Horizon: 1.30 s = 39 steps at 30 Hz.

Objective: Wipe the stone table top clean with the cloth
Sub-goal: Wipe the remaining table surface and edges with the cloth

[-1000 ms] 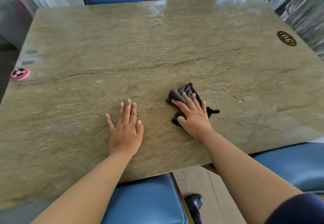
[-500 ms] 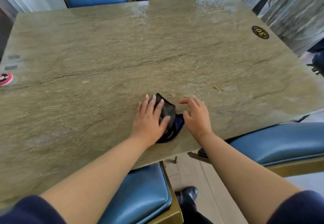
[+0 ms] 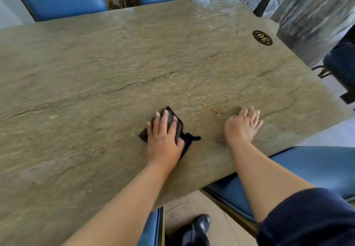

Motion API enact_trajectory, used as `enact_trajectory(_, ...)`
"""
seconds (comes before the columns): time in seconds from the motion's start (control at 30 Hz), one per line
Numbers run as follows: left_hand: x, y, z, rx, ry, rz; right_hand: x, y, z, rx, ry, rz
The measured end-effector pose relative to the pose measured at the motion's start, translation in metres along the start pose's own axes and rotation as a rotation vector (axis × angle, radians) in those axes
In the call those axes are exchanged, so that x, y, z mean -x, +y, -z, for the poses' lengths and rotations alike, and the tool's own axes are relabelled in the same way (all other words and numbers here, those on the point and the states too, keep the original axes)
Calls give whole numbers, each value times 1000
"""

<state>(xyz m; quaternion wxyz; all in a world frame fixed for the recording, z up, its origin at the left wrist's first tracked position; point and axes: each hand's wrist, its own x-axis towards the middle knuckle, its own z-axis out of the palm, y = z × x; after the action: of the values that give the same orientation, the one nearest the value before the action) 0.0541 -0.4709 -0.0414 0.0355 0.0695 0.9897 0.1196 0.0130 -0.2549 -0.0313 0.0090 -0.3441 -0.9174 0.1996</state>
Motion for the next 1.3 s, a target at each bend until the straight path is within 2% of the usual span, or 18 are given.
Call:
enact_trajectory(0.07,10,3,-7,20,-13,-148,-2,9,-8,6,11,36)
enact_trajectory(0.17,-26,-19,-5,5,-9,-187,-1,10,-18,60,67,72)
enact_trajectory(0.23,-63,-31,0,-69,42,-70,-2,8,-20,72,77,69)
enact_trajectory(0.33,-122,-36,7,-46,20,179,-4,9,-22,81,87,61)
enact_trajectory(0.4,-157,-28,8,-17,15,246,-5,9,-25,88,95,59)
enact_trajectory(0.47,-179,-13,7,20,9,224,-5,8,-26,87,99,56)
enact_trajectory(0.57,-178,12,-1,100,1,-21,-5,8,-26,91,88,59)
enact_trajectory(0.67,-137,29,-6,199,-22,-317,-4,8,-24,79,75,61)
enact_trajectory(0.8,-68,21,-6,275,-173,-579,-2,7,-21,46,78,63)
enact_trajectory(0.87,-59,2,-3,228,-198,-636,-1,7,-20,64,51,66)
enact_trajectory(0.93,-76,-9,0,148,-172,-544,-3,9,-17,76,33,61)
enact_trajectory(1.0,-106,-6,3,97,-127,-371,-10,12,-10,45,34,47)
enact_trajectory(1.13,-160,31,-3,106,-62,-108,-23,21,-2,66,53,56)
enact_trajectory(1.2,-179,53,-8,109,-59,-69,-24,23,-6,92,52,61)
enact_trajectory(1.3,-194,78,-14,156,-82,-175,-25,22,-12,79,69,62)
